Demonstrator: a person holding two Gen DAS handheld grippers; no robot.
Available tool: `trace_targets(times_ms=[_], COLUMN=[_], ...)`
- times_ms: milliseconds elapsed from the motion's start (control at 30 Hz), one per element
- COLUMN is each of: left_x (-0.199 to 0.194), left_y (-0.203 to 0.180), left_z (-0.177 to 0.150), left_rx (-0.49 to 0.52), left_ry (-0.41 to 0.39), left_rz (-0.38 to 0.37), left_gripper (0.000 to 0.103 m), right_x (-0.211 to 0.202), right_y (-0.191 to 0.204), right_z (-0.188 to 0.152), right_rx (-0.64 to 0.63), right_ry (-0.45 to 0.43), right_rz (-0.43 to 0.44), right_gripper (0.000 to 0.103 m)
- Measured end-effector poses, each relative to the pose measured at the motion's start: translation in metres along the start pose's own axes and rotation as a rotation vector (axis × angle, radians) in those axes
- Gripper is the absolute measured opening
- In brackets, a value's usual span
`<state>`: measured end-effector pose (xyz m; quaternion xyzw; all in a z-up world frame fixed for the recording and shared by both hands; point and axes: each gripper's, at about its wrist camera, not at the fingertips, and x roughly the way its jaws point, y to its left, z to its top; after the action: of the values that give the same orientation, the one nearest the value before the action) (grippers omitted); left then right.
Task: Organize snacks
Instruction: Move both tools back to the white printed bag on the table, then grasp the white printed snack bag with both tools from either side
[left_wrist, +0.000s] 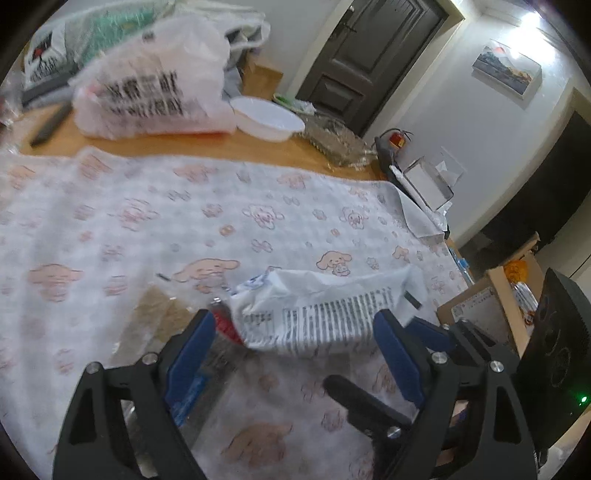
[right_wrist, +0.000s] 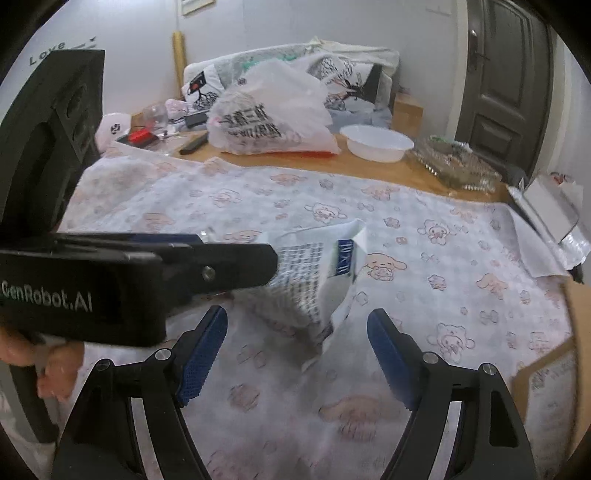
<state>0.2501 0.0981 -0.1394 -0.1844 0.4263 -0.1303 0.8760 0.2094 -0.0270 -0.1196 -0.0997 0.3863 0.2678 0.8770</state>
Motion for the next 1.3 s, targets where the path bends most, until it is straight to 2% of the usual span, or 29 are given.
trace_targets(times_ms=[167, 400, 500, 667, 833, 900, 967, 1300], left_x=[0.019, 0.024, 0.026, 0.027, 0.027, 0.024, 0.019, -0.030], left_y=[0.007, 0.009, 0.009, 0.004, 0.000, -0.003, -0.006, -0.029], left_z=[0.005, 0.005, 0.004, 0.002, 0.001, 0.000, 0.000, -0.008], left_rx=[-0.041, -0.044, -0.041, -0.012, -0.008, 0.001, 0.008, 0.046], left_ry=[0.019, 0.002, -0.004, -0.004, 0.009, 0.006, -0.001, -0.060], left_rz=[-0.085, -0.125, -0.129, -0.114, -0.125, -0.116, -0.096, -0.067], left_gripper=[0.090, 0.096, 0.099, 0.100, 0.096, 0.092, 0.084, 0.084], right_x=[0.020, 0.033, 0.034, 0.029, 0.022, 0.019, 0.015, -0.030], right_y=[-0.007, -0.014, -0.014, -0.010, -0.008, -0.008, -0.007, 0.008], right_z=[0.004, 0.008, 0.009, 0.008, 0.005, 0.004, 0.003, 0.004], right_rx=[0.012, 0.056, 0.065, 0.050, 0.052, 0.061, 0.064, 0.049], right_ry=[0.012, 0.024, 0.026, 0.016, 0.010, 0.009, 0.004, -0.066], right_rz=[0.048, 0.127, 0.144, 0.140, 0.151, 0.158, 0.164, 0.169], right_gripper=[0.075, 0.074, 0.068, 0.052, 0.045, 0.044, 0.040, 0.037])
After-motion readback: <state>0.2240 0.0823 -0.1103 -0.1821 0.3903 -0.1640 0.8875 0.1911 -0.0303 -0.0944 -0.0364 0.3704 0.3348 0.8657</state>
